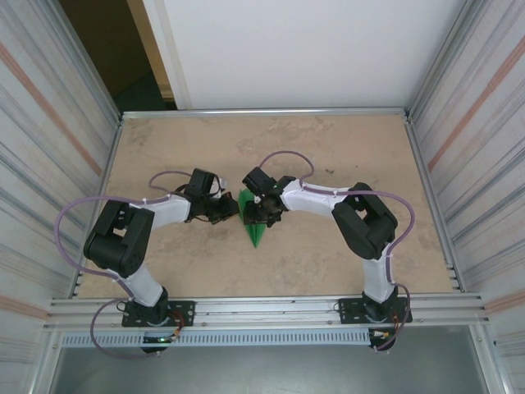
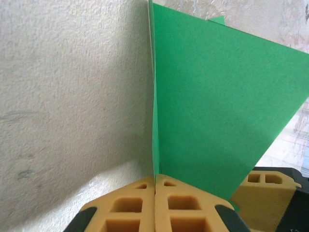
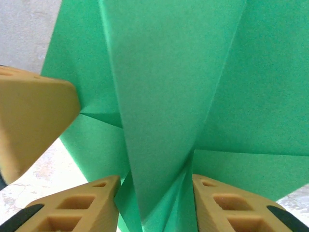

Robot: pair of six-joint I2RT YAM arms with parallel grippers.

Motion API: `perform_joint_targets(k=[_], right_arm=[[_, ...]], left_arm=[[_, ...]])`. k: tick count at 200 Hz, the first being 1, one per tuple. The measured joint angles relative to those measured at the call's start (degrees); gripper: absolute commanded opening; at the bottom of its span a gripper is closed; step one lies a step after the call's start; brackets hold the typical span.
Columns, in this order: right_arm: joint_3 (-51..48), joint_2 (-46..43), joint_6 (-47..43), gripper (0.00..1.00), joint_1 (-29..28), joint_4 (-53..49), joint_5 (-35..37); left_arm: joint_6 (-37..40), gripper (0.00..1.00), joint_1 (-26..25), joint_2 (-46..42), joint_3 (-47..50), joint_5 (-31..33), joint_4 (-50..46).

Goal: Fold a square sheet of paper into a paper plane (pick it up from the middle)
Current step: Move a paper plane to the center of the table.

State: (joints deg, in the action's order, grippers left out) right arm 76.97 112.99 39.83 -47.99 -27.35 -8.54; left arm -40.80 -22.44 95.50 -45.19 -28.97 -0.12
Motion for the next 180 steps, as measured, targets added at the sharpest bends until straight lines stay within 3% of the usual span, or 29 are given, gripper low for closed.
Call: perform_joint_targets(k=[64, 101, 141, 180], right_arm=[[0.33, 0.74, 0.00, 0.30, 0.00, -0.85, 0.87], [0.83, 1.53, 0.22, 0.20, 0.11, -1.49, 1.27], [0.83, 1.16, 0.17, 0.10, 1.84, -2.40, 3.02], [0.70, -1.29, -1.64, 0.07, 7.54, -4.28, 6.08]], left_arm=[[0.04, 0.13, 0.00, 0.22, 0.00, 0.00, -0.02], [0.02, 0.22, 0.24, 0.20, -0.02, -0.02, -0.33], [0.17, 0.42, 2.99, -2.19, -0.02, 0.42, -2.71], [1.49, 0.65, 6.38, -7.91, 0.00, 3.39, -5.77]])
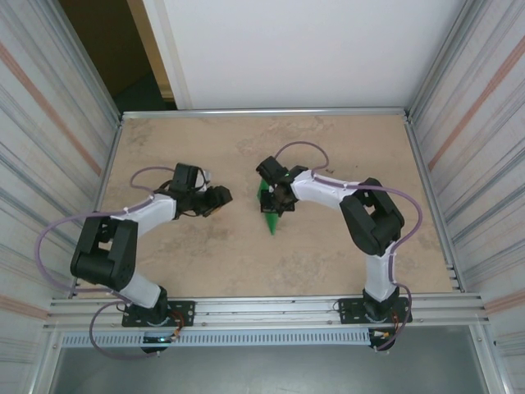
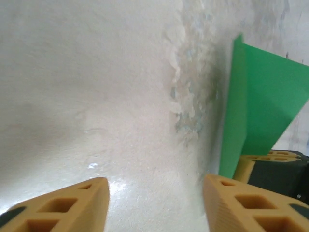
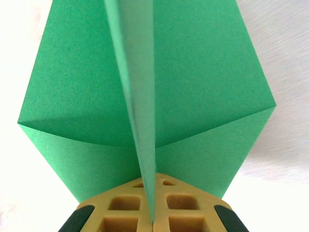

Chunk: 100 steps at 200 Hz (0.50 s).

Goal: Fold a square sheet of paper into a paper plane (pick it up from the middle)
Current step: Move a paper plane to the center of the table.

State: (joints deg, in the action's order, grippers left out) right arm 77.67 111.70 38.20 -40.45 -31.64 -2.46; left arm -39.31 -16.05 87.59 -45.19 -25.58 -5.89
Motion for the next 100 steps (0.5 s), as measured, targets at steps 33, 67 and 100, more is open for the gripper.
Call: perform_joint_targets(k=[33, 67, 100], right_arm=[[0.44, -0.35, -3.41, 0.07, 5.55, -1.53, 1.70], [5.31, 2.34, -6.91, 0.07, 8.98, -3.61, 2.86], [8.79, 6.10, -8.90, 0.08, 9.73, -3.67, 2.86]], left_arm=[[1.97, 0.80, 0.96, -2.99, 0.39, 4.07, -3.58], [3.15, 0.86, 0.96, -4.72, 0.79, 7.08, -6.54], [3.56, 0.90, 0.96, -5.01, 0.83, 7.96, -7.48]])
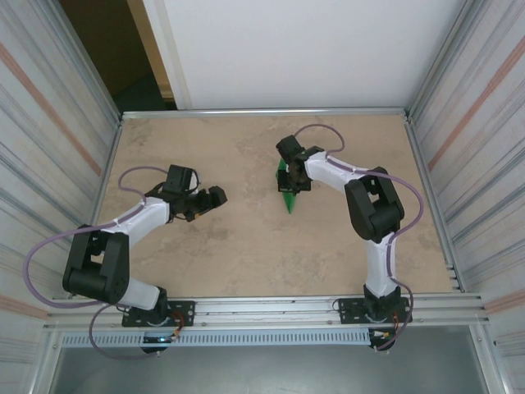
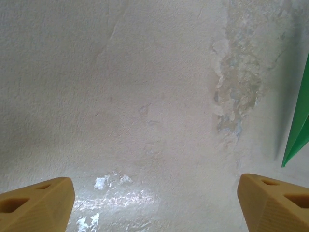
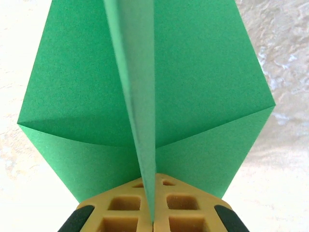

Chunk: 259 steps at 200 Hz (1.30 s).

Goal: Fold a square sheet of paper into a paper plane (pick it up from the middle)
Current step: Move a paper plane to the center of the table.

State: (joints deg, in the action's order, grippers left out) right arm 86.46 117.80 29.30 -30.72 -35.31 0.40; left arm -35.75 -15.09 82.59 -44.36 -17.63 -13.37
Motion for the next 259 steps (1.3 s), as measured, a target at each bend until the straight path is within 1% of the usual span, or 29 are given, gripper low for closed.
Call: perform_joint_targets(k=[24, 30, 35, 67, 95, 125, 181, 205, 259], right_arm=[[0.68, 1.92, -0.66, 0.12, 0.13, -0.35, 0.00], [0.72, 2.25, -0.92, 0.13, 0.13, -0.37, 0.00], [0.76, 2.54, -1.05, 0.15, 0.13, -0.39, 0.00], [1.09, 2.99, -1.49, 0.23, 0.11, -0.31, 0.04], [1.20, 3.10, -1.53, 0.27, 0.11, -0.31, 0.04], [1.92, 3.69, -1.53, 0.29, 0.11, -0.31, 0.31], [2.95, 4.66, -1.51, 0.34, 0.09, 0.52, 2.86], [3.65, 5.20, -1.55, 0.38, 0.09, 0.98, 4.31], [4.85, 6.34, -1.57, 0.38, 0.04, 1.88, 7.04]], left_arm=[[0.02, 0.93, 0.00, 0.00, 0.02, 0.31, -0.17], [0.04, 0.98, 0.00, 0.00, 0.02, 0.33, -0.17], [0.15, 0.99, 0.00, 0.00, 0.02, 0.37, -0.15], [0.44, 0.99, 0.00, 0.00, 0.04, 0.83, -0.28], [0.44, 0.99, 0.00, 0.00, 0.04, 1.40, -0.55], [0.44, 0.99, 0.00, 0.00, 0.04, 1.68, -0.57], [0.52, 0.99, 0.00, 0.00, 0.04, 1.84, -0.59], [0.61, 0.99, 0.00, 0.00, 0.02, 1.84, -0.59], [0.63, 0.99, 0.00, 0.00, 0.02, 1.84, -0.79]])
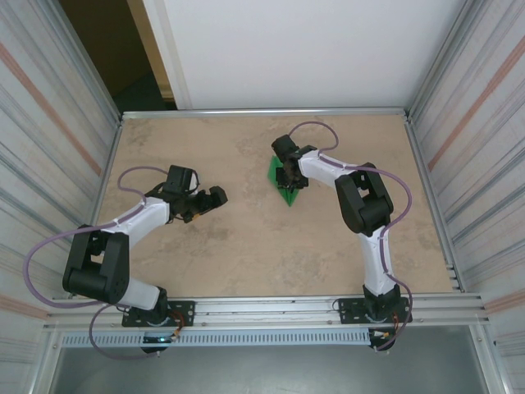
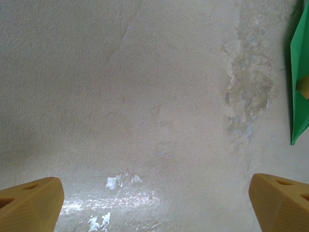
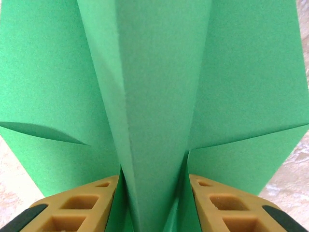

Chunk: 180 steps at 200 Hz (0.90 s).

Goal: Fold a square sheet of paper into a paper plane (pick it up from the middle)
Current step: Move a paper plane to the center of the table.

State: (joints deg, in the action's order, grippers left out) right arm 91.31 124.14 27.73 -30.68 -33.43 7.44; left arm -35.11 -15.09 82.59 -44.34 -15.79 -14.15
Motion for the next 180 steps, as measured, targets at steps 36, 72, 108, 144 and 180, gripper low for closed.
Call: perform_joint_targets(k=[36, 72, 108, 144, 180], right_arm=[[0.28, 0.24, -0.46, 0.38, -0.11, 0.39, 0.74], [0.79, 0.46, -1.51, 0.40, -0.22, 0.42, 1.62], [1.11, 0.46, -1.66, 0.46, -0.20, 0.15, 1.79], [1.38, -0.42, -1.70, 0.52, -0.04, -1.29, 1.77], [1.38, -5.62, -1.68, 0.59, 0.22, -2.27, 1.73]], left_arm=[[0.00, 0.99, 0.00, 0.02, 0.00, 0.00, -0.76], [0.00, 0.99, 0.00, 0.00, 0.00, 0.00, -0.90], [0.42, 0.99, 0.00, 0.00, -0.72, 0.00, -1.77], [0.83, 0.99, 0.00, -0.94, -3.08, 0.79, -2.91], [0.92, 0.99, 0.00, -2.75, -5.97, 2.84, -4.04]])
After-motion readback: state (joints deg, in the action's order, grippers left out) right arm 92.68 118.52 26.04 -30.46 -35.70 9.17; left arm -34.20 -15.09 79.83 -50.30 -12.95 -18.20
